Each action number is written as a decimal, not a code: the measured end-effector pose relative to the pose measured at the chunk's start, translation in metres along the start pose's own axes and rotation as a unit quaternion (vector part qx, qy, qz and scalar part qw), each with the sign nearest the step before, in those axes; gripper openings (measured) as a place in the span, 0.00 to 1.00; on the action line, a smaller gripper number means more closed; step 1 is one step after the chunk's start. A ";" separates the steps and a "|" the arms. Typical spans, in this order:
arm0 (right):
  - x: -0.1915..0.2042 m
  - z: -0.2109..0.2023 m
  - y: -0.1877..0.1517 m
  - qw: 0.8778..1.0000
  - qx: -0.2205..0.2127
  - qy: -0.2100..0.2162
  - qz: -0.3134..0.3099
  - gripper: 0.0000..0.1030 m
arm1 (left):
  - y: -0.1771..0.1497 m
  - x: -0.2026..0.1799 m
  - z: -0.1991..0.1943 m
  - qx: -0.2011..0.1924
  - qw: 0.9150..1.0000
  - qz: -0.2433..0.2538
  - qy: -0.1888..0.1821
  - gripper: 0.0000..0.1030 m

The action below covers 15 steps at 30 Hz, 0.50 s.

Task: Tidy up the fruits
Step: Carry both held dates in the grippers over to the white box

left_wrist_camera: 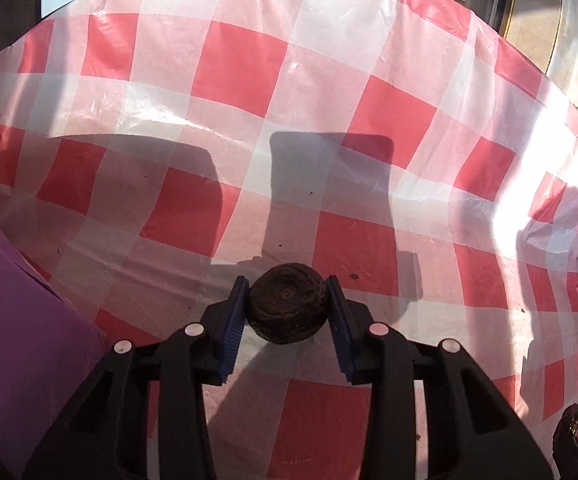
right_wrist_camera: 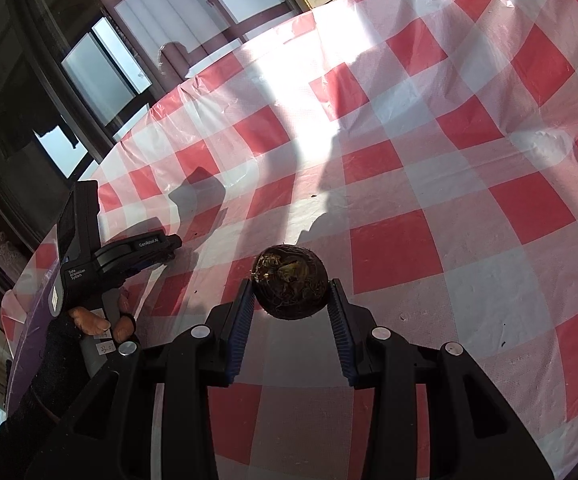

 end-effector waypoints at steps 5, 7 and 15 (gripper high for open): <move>0.001 0.001 0.000 1.000 0.001 0.005 0.000 0.37 | -0.027 -0.006 -0.054 -0.021 0.997 0.010 -0.067 0.37; 0.001 0.000 0.000 1.000 0.000 0.005 -0.001 0.37 | -0.041 -0.006 -0.082 -0.026 0.995 0.000 -0.099 0.37; 0.001 0.000 0.000 1.000 0.000 0.005 -0.001 0.37 | -0.106 0.003 -0.149 -0.016 0.986 0.012 -0.163 0.37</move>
Point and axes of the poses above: each gripper's, at about its wrist camera, not at the fingertips, and z roughly the way its jaws point, x to its left, y to its top, the point moved 3 cm from there along z, roughly the way its jaws point, and after that the axes turned 12 degrees about -x, right-handed, at the moved point
